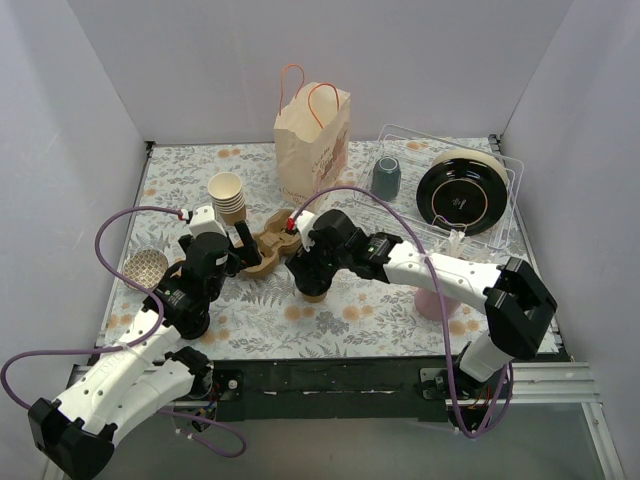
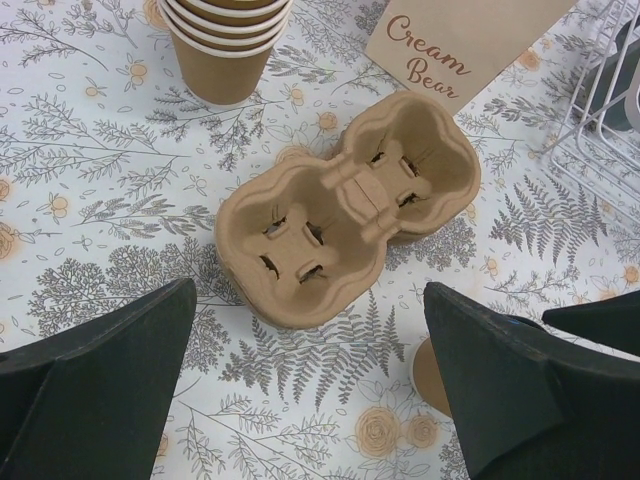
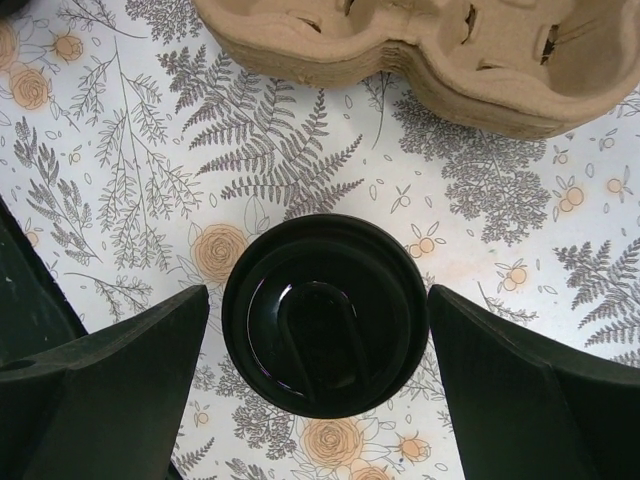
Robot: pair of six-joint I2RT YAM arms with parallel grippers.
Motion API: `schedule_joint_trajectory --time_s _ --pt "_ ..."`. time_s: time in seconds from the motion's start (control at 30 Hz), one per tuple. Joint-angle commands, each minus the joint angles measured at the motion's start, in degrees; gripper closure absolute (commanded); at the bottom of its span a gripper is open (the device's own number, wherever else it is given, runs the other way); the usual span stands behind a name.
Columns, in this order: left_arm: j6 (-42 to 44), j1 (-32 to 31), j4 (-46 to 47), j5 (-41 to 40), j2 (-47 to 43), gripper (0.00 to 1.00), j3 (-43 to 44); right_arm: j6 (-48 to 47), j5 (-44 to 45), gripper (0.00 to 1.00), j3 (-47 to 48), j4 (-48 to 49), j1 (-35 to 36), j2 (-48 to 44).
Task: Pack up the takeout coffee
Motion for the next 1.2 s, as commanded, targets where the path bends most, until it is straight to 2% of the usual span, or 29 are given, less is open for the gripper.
schedule_joint_trajectory --time_s 0.0,0.2,0.47,0.8,1.17 --pt "0.2 -0.1 -0.9 -2.3 -0.7 0.02 -0.3 2.0 1.2 0.03 0.8 0.1 1.0 1.7" --pt "-0.1 -0.1 -1.2 -2.6 -0.7 0.02 -0.3 3.6 2.7 0.08 1.0 -1.6 1.0 3.1" --pt "-0.2 -0.1 -1.1 -2.9 -0.6 0.02 -0.3 4.7 9.4 0.16 0.4 -3.0 1.0 0.9" --pt "-0.4 -0.1 -1.3 -3.8 -1.1 0.02 -0.3 5.2 21.1 0.18 0.1 -5.1 0.7 -0.4" --pt "-0.8 -0.1 -1.3 -4.2 -0.9 0.02 -0.4 8.3 23.4 0.19 -4.8 -6.2 -11.7 -3.3"
